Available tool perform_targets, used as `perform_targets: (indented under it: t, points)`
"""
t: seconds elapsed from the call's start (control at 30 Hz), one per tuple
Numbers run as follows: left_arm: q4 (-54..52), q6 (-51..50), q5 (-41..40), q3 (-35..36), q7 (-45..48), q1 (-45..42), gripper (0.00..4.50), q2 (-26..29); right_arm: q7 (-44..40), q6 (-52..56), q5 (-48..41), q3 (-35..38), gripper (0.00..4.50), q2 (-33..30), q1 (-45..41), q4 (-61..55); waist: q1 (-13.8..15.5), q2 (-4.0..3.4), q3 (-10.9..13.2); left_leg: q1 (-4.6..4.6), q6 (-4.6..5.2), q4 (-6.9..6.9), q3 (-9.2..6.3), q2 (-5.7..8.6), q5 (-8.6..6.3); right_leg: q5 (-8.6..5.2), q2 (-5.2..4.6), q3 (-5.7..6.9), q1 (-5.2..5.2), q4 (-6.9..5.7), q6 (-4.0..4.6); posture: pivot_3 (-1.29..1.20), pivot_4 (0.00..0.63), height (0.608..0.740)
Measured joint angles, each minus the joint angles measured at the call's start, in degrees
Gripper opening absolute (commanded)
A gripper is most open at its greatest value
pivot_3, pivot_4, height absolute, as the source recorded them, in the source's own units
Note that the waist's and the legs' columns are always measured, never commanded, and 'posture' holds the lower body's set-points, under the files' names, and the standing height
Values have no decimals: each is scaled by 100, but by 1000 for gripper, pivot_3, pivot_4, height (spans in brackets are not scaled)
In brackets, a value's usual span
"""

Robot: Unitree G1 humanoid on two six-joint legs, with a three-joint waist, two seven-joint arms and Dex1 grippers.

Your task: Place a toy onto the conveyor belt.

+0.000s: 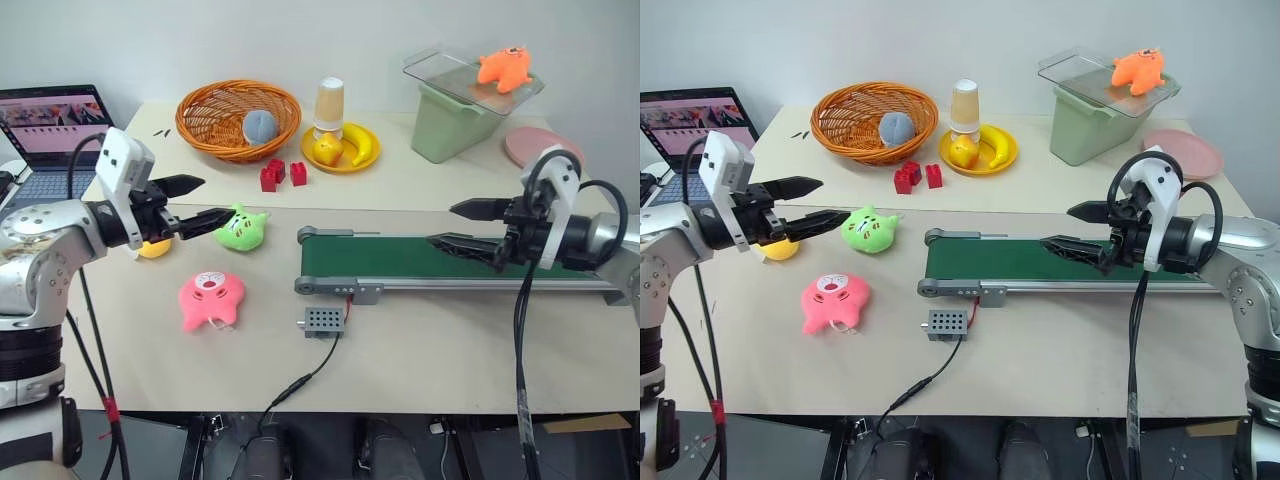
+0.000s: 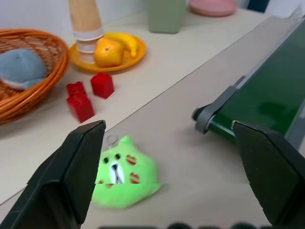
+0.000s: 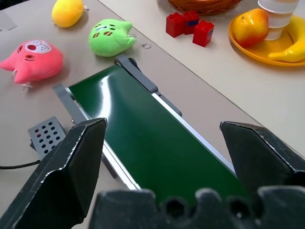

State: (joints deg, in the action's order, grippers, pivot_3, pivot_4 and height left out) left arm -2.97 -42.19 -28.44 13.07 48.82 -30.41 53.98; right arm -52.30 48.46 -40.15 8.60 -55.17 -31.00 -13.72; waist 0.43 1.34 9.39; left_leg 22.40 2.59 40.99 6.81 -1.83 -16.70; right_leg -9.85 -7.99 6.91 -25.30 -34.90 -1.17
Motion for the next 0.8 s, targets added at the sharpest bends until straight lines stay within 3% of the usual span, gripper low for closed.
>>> perform_targets:
  t: [0.2,0.43,0.8]
  points:
    - [760,-261,564,81,-807,161,4492,165,-138,-9,61,-153,4500,97,-83,79,22,0,0,3,0,0,-1,0,0,-1,-1,1,-1,-2,-1,0,150,734]
    - [1362,-578,805,115,-1602,-81,4492,-326,-179,58,15,-248,4500,274,-309,-11,35,5,3,9,1,1,-3,2,-1,7,-2,9,1,-10,9,0,150,734]
    - [3162,-931,1053,493,-3362,-1865,4492,-1149,-75,323,-293,-306,4500,436,-474,-308,23,20,10,11,0,0,-3,9,0,12,-1,13,3,-7,6,0,150,734]
